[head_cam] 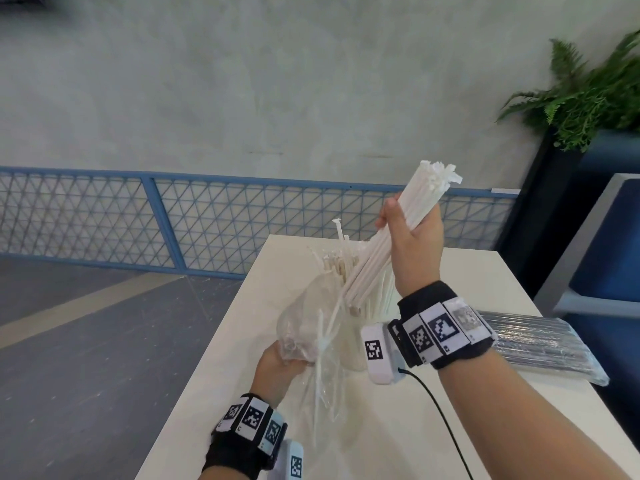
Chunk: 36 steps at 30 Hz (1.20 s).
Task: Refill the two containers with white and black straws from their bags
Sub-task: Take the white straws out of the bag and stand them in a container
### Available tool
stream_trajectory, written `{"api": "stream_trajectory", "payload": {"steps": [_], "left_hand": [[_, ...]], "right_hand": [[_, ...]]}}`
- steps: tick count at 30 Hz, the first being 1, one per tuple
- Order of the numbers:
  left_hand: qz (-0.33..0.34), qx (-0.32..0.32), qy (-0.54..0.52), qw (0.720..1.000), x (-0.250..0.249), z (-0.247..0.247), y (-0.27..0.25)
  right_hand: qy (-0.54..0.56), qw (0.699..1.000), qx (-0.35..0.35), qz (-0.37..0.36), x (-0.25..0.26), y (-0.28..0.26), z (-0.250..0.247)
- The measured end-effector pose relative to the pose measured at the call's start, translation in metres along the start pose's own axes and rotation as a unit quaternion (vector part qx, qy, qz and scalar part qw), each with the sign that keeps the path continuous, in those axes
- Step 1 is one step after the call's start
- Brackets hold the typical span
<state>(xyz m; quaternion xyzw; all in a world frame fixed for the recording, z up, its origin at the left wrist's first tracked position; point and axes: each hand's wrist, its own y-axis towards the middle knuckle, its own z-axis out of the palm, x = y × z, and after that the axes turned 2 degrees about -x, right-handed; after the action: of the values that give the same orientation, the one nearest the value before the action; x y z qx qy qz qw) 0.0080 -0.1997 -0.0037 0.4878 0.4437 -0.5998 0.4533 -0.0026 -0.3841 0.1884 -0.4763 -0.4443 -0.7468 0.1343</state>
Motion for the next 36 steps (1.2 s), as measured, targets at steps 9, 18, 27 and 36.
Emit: {"api": "stream_trajectory", "payload": {"steps": [9, 18, 27, 36], "left_hand": [[0.021, -0.012, -0.066, 0.998, -0.013, 0.005, 0.0], [0.066, -0.005, -0.081, 0.995, -0.022, 0.013, 0.0], [0.068, -0.019, -0.059, 0.996, -0.022, 0.013, 0.001], [0.057, -0.01, -0.003, 0.998, -0.024, 0.018, 0.002]], "right_hand": [[-0.133, 0.987, 0.076, 0.046, -0.056, -0.016, 0.006], [-0.212, 0.942, 0.172, 0.194, -0.116, -0.036, 0.005], [-0.192, 0.974, 0.033, -0.119, -0.066, -0.063, 0.0], [-0.269, 0.925, 0.266, 0.026, -0.078, -0.085, 0.003]]}}
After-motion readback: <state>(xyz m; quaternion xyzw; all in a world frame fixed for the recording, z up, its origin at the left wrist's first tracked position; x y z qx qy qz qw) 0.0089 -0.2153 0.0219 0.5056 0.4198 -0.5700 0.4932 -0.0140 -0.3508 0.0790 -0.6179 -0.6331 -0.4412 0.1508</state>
